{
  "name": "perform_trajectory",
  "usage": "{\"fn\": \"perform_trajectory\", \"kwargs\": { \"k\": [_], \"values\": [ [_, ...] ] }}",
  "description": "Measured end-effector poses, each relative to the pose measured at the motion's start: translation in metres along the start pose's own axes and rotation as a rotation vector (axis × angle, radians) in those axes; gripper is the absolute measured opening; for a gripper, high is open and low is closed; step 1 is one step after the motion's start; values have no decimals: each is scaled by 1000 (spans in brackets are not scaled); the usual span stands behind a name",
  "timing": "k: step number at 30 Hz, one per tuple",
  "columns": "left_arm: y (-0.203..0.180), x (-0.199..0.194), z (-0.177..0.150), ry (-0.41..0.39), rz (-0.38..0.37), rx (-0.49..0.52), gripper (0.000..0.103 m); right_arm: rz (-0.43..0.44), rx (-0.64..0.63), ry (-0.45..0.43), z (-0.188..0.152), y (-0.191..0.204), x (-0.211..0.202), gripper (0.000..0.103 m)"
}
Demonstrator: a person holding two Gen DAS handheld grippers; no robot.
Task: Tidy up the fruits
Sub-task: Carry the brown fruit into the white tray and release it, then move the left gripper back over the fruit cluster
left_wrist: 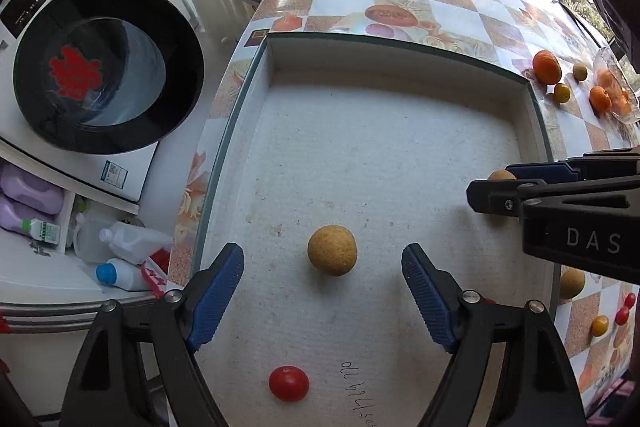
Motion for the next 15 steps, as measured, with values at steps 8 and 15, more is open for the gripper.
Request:
{"fn": "perform_trajectory", "kwargs": {
  "k": [8, 15],
  "values": [
    [3, -8, 2, 10, 12, -2, 82, 42, 38, -84, 11, 2, -26, 83],
    [-20, -30, 5, -20, 12, 57, 82, 21, 137, -145, -1, -28, -65, 83]
  ]
}}
Point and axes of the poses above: each gripper's, at about its wrist camera, not at the fingertips, and x roughly the way its jaws point, y to its left, z to its top, the point moved 5 cm from there along x, roughly the way its jaws point, and after that the axes turned 5 degrees about -x, right-handed, at the moved point
